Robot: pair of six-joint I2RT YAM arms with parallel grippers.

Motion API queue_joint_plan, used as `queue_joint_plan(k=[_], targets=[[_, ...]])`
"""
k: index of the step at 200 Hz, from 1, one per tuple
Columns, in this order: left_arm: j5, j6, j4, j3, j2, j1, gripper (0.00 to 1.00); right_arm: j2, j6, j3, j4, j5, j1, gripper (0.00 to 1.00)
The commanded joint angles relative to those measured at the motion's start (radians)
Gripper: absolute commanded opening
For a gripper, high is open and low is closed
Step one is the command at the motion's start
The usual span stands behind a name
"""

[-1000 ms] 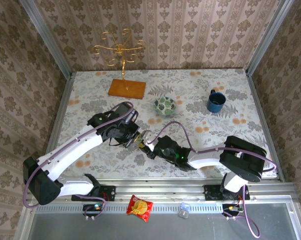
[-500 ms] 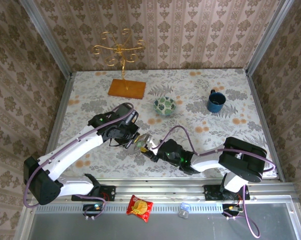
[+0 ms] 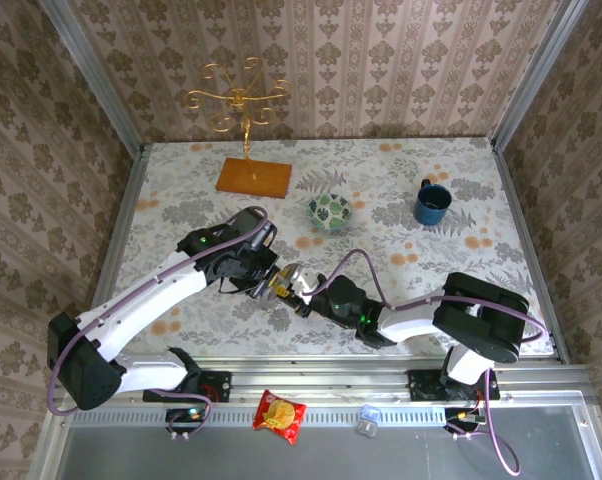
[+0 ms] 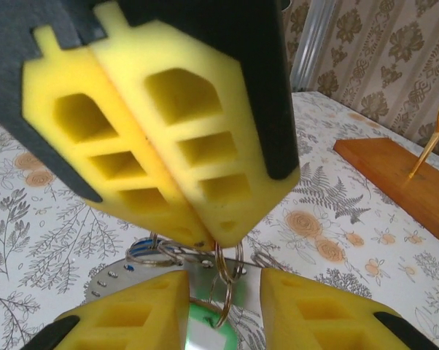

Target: Put the keys on the keyring

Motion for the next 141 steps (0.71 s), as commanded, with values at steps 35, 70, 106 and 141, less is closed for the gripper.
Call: queue_joint_plan(k=[35,70,106,141], targets=[[0.015,-0.081,-0.021,-0.009,-0.02,0.005,0.0,0.035,-0.021,0.043,0.077,0.037,0.008,0.16],[0.005,-0.077,0.0,-0.018,-0.028,0.005,0.0,0.038,-0.036,0.043,0.073,0.048,0.007,0.0],[-0.173,0.111,0.158,-0.099,-0.123,0.02,0.45,-0.001,-0.066,0.035,0.006,0.053,0.005,0.0],[-0.287,0.741,0.388,-0.152,-0.235,0.093,0.62,-0.077,-0.075,0.055,-0.184,-0.013,-0.014,0.0]])
